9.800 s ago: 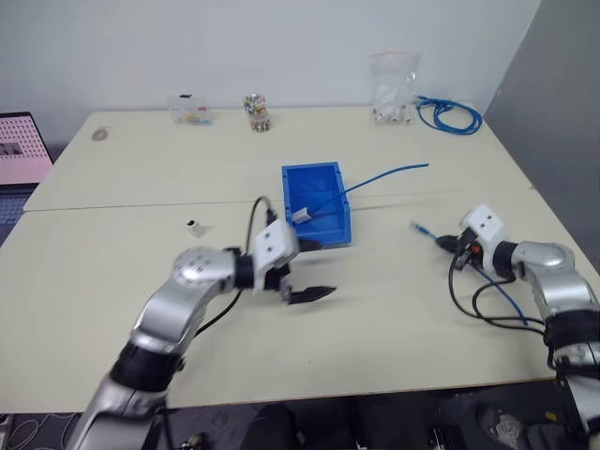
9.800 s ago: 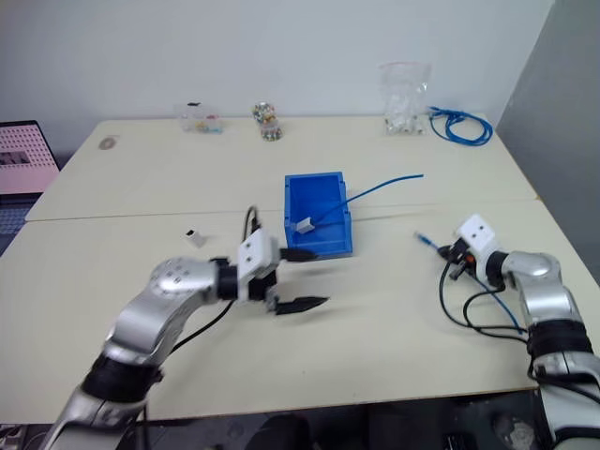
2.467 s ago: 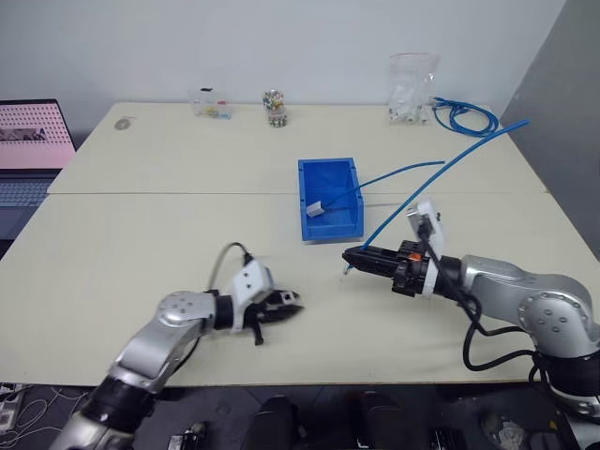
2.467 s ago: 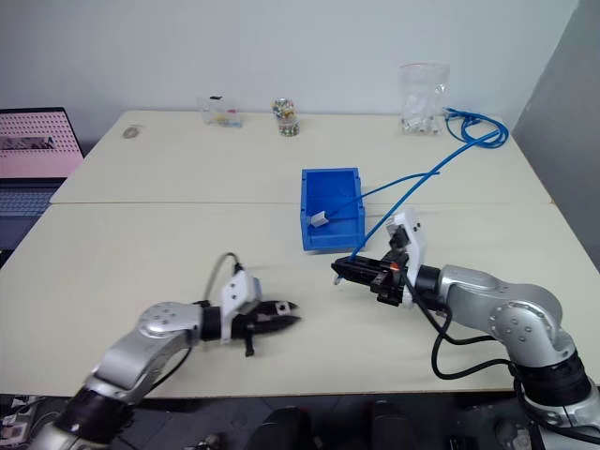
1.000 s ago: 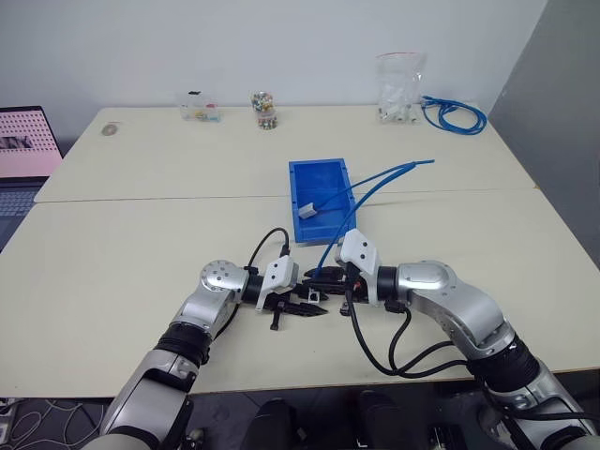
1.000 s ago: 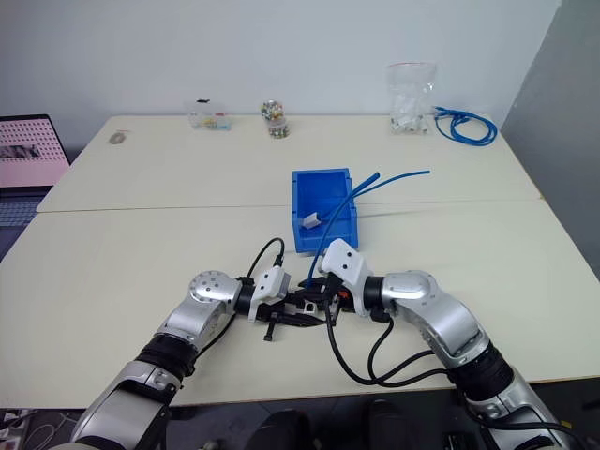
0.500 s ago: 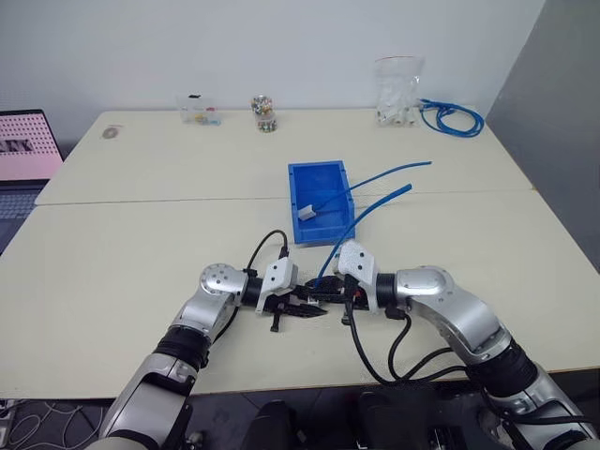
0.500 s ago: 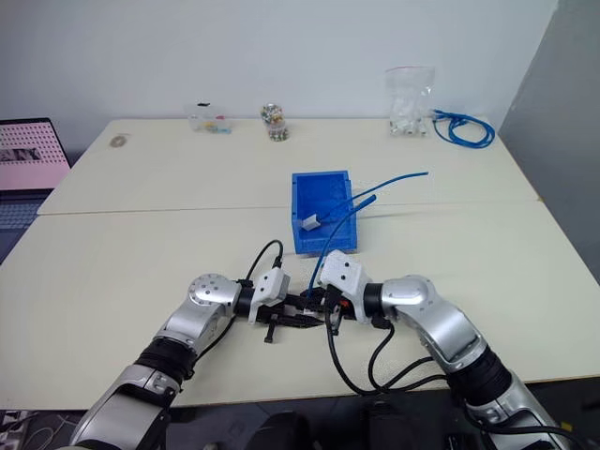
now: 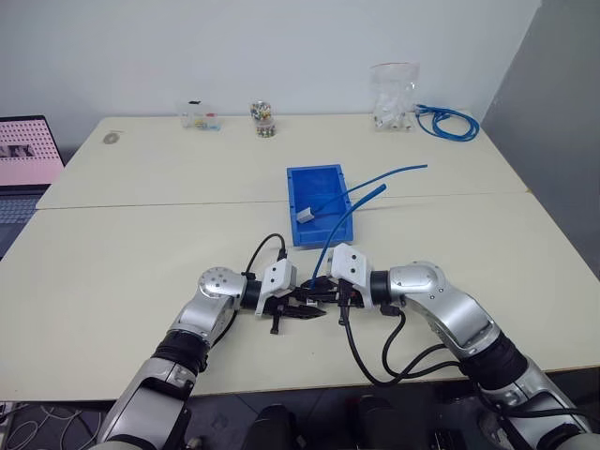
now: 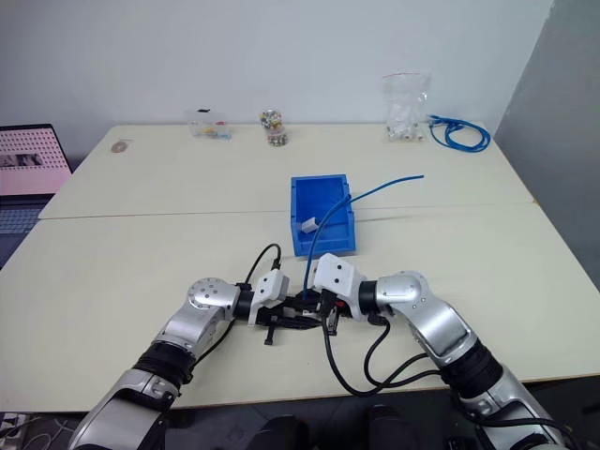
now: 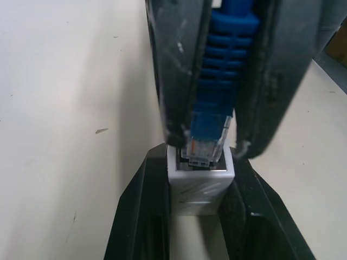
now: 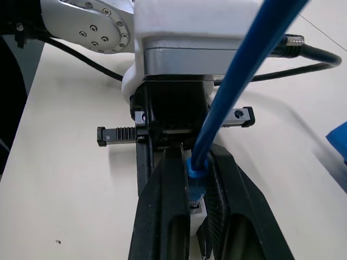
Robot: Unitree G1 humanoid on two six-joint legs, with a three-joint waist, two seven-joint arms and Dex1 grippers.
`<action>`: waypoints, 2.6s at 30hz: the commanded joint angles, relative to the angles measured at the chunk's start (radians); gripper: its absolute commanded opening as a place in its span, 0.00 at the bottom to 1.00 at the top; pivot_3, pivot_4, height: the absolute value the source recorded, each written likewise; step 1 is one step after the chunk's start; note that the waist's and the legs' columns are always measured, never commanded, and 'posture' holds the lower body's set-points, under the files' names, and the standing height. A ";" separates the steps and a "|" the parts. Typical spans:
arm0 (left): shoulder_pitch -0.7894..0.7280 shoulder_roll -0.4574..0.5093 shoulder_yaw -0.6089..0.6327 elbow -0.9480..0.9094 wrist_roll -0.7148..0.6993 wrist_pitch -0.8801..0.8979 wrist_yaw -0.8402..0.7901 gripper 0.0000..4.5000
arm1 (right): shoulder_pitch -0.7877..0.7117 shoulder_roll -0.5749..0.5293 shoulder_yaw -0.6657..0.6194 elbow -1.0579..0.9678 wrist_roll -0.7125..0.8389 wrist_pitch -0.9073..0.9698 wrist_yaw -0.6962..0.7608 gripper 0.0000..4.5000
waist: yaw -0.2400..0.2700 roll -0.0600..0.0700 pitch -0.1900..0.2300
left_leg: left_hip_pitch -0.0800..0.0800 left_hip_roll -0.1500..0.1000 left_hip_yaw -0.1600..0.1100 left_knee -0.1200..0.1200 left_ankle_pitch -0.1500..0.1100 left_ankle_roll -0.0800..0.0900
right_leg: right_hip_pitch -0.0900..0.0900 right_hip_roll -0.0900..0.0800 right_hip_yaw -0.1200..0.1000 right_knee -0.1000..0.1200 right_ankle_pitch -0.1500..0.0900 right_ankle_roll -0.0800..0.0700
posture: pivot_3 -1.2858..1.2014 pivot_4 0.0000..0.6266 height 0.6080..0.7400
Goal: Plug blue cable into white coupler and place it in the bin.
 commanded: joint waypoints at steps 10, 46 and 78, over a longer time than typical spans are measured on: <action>0.047 0.016 -0.016 -0.002 0.043 0.011 0.007 0.18 | -0.010 -0.043 0.064 0.156 -0.092 -0.197 0.177 0.03 | 0.001 0.000 0.000 | 0.001 0.000 -0.001 0.000 0.000 0.000 | 0.003 0.000 -0.001 -0.001 -0.001 -0.002 | 0.52 0.24 1.00; 0.456 -0.087 0.319 -1.042 -0.165 0.616 0.798 1.00 | -0.600 0.225 -0.638 0.639 0.286 0.523 -0.340 0.03 | 0.005 0.005 0.010 | 0.015 0.000 -0.007 -0.016 -0.001 -0.001 | 0.011 -0.003 0.000 -0.003 -0.005 -0.008 | 0.52 0.24 1.00; 0.494 -0.182 0.408 -0.960 -0.036 0.626 1.195 1.00 | 0.367 0.093 -0.506 -0.388 -0.083 0.184 -0.609 0.75 | 0.013 0.001 0.009 | -0.001 0.000 -0.006 -0.014 -0.001 -0.004 | -0.004 -0.004 0.001 -0.002 -0.008 -0.002 | 0.52 0.24 1.00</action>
